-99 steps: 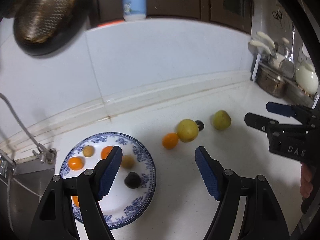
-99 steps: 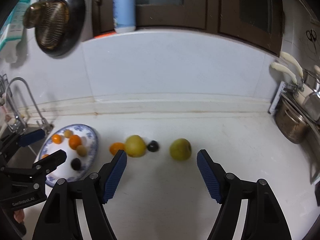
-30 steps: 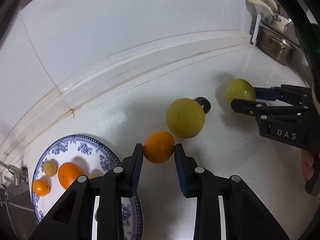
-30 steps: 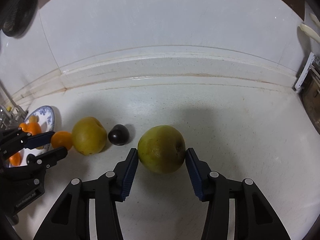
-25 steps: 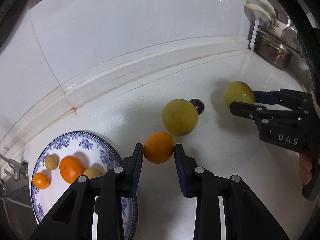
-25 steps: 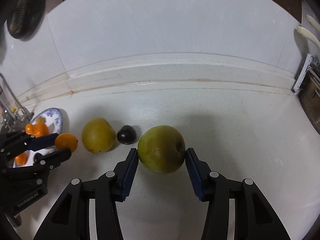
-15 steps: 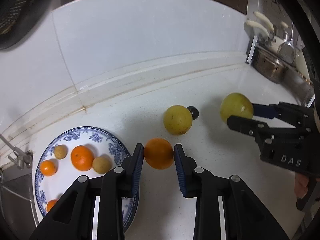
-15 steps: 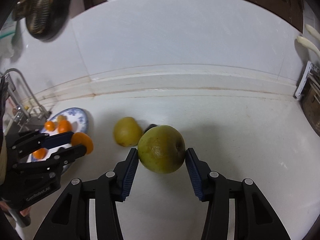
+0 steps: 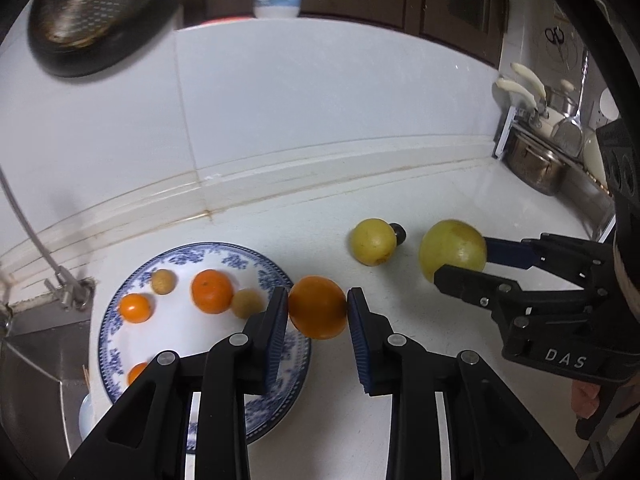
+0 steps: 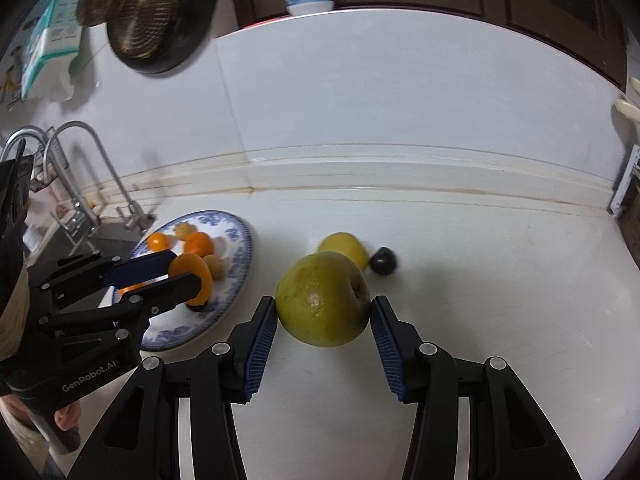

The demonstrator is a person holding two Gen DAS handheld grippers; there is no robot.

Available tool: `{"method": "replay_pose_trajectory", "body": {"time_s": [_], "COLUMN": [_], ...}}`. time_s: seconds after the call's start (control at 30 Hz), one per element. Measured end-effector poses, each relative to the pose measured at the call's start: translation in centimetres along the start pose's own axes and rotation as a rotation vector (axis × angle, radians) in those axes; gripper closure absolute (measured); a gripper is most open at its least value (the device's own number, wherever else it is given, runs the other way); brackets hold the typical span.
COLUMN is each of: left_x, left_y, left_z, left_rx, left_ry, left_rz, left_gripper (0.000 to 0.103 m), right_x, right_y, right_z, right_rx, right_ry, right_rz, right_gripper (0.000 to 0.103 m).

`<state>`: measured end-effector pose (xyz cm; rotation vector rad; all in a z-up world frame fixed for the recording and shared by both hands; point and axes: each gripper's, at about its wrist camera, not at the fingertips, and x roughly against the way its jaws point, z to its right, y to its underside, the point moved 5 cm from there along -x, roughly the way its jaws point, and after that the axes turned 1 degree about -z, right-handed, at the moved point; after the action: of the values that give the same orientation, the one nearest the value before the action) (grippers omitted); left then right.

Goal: Organize fruits
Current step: 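Carry the orange and green pear onto the plate and open both tools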

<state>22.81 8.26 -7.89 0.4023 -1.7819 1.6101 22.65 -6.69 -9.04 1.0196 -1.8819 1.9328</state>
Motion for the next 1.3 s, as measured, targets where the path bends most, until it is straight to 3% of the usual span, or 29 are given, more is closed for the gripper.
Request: {"method": "replay_pose_trajectory", "body": {"time_s": [0.2, 0.3, 0.33, 0.37, 0.5, 0.53, 0.6, 0.67, 0.7, 0.8, 0.87, 0.97, 1.1, 1.2, 1.3], "left_x": [2.1, 2.6, 2.7, 2.8, 3.3, 3.4, 3.7, 4.2, 4.4, 4.8, 4.8, 4.7, 4.2, 4.0, 4.0], "left_y": [0.6, 1.1, 1.3, 1.5, 2.6, 2.9, 3.5, 4.2, 4.4, 5.5, 6.3, 7.2, 7.3, 7.3, 7.3], "left_z": [-2.0, -3.2, -3.7, -4.0, -5.2, -5.3, -5.1, -4.8, -4.8, -4.9, -4.8, -4.1, -4.5, -4.8, -4.8], "left_rx": [0.024, 0.035, 0.041, 0.045, 0.055, 0.056, 0.045, 0.046, 0.052, 0.077, 0.089, 0.096, 0.133, 0.133, 0.132], "left_ry": [-0.014, -0.027, -0.032, -0.034, -0.051, -0.052, -0.052, -0.050, -0.044, -0.052, -0.043, -0.004, 0.012, 0.000, 0.003], "left_rz": [0.028, 0.029, 0.027, 0.026, 0.019, 0.019, 0.017, 0.021, 0.021, 0.015, 0.006, -0.008, -0.023, -0.031, -0.031], "left_gripper": [0.073, 0.073, 0.073, 0.073, 0.073, 0.073, 0.073, 0.073, 0.073, 0.073, 0.073, 0.073, 0.073, 0.073, 0.073], "right_x": [0.5, 0.2, 0.0, -0.2, -1.7, -2.1, -2.2, -1.5, -1.3, -1.1, -1.1, 0.2, -1.3, -2.6, -3.0], "right_y": [-0.2, -0.4, -0.5, -0.6, -0.8, -0.5, 0.4, 1.4, 1.8, 3.3, 4.2, 5.4, 5.6, 5.6, 5.8], "right_z": [-2.6, -4.1, -4.7, -5.0, -5.7, -5.7, -5.6, -6.1, -6.4, -7.3, -7.0, -6.8, -7.0, -6.4, -6.4], "right_rx": [0.027, 0.041, 0.053, 0.060, 0.054, 0.047, 0.009, 0.030, 0.051, 0.126, 0.108, 0.110, 0.127, 0.069, 0.073], "right_ry": [-0.029, -0.052, -0.061, -0.062, -0.070, -0.070, -0.073, -0.052, -0.043, 0.000, 0.006, 0.052, 0.024, -0.004, 0.003], "right_rz": [0.014, 0.015, 0.020, 0.020, -0.009, -0.022, -0.028, 0.006, 0.010, -0.003, -0.047, -0.036, -0.077, -0.112, -0.124], "right_gripper": [0.055, 0.063, 0.092, 0.100, 0.100, 0.099, 0.088, 0.042, 0.036, 0.035, 0.035, 0.035, 0.035, 0.036, 0.047]}}
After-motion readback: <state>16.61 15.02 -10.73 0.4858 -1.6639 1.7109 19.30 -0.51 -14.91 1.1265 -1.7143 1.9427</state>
